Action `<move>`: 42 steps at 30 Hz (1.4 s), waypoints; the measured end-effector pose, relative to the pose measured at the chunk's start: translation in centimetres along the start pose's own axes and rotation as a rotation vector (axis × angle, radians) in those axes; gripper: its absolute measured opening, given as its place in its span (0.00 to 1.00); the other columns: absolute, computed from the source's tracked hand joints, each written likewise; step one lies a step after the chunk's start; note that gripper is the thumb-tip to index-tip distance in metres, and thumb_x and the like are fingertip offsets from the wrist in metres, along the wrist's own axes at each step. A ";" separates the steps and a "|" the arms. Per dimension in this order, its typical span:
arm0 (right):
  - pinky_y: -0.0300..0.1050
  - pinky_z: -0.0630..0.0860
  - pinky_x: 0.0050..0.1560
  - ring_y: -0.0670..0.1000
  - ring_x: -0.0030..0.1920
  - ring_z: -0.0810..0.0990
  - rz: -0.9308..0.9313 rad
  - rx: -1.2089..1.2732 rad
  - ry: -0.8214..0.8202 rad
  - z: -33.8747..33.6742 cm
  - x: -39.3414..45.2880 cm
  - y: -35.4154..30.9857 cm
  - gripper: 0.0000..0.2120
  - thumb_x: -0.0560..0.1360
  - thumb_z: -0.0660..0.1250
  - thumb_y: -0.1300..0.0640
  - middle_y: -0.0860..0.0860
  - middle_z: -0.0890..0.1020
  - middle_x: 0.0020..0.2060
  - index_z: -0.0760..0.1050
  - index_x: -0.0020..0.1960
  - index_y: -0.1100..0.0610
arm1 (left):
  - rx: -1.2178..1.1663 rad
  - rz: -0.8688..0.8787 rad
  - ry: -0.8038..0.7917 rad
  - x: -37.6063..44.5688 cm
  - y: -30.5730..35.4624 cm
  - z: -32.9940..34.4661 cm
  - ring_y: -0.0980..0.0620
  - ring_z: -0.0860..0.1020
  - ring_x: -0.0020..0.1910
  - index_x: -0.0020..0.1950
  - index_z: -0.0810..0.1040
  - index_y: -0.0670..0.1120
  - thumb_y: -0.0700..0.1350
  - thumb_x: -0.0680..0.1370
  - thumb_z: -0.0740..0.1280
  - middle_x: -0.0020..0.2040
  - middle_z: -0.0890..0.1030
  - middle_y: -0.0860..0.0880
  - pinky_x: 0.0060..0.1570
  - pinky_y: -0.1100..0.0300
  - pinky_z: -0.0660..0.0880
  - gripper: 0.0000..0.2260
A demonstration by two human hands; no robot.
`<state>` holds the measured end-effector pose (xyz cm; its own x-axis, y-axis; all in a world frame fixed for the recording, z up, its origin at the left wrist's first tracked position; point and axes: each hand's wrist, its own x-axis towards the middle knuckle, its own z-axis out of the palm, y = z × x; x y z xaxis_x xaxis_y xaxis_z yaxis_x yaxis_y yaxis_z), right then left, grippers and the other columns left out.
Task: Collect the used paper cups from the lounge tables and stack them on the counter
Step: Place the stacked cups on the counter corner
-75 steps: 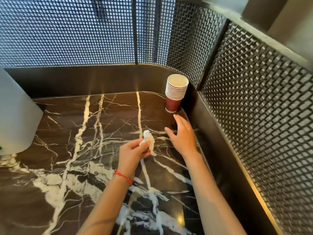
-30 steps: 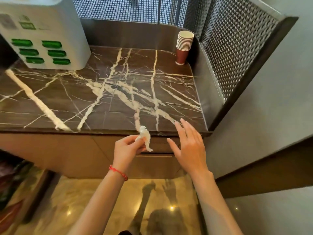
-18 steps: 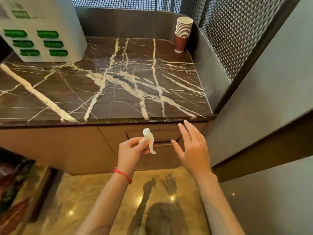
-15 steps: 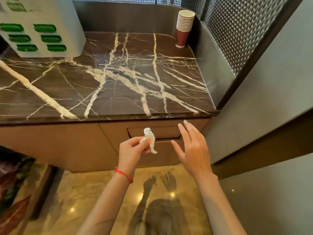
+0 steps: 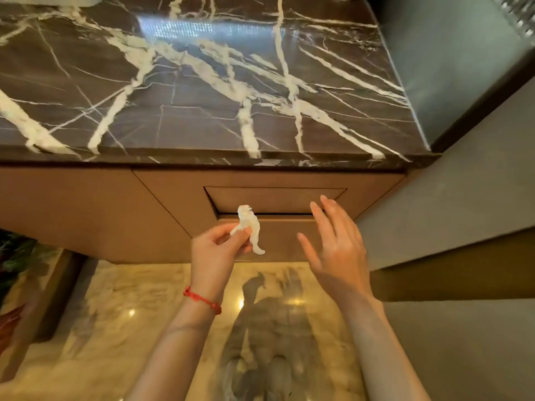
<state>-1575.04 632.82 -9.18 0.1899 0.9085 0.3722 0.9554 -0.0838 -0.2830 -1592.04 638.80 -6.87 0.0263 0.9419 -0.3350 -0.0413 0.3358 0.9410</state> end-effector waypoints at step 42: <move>0.54 0.50 0.72 0.51 0.74 0.53 -0.023 -0.078 -0.272 13.5 3.6 5.4 0.32 0.75 0.65 0.51 0.54 0.63 0.73 0.58 0.74 0.60 | 0.014 -0.121 0.009 12.3 -12.2 4.5 0.59 0.78 0.28 0.27 0.82 0.51 0.38 0.73 0.69 0.26 0.81 0.53 0.40 0.62 0.78 0.16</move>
<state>-1572.25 641.12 -21.30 0.1101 0.9862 0.1240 0.9753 -0.0831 -0.2046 -1586.74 646.25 -22.29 0.0212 0.8944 -0.4467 -0.0247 0.4471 0.8941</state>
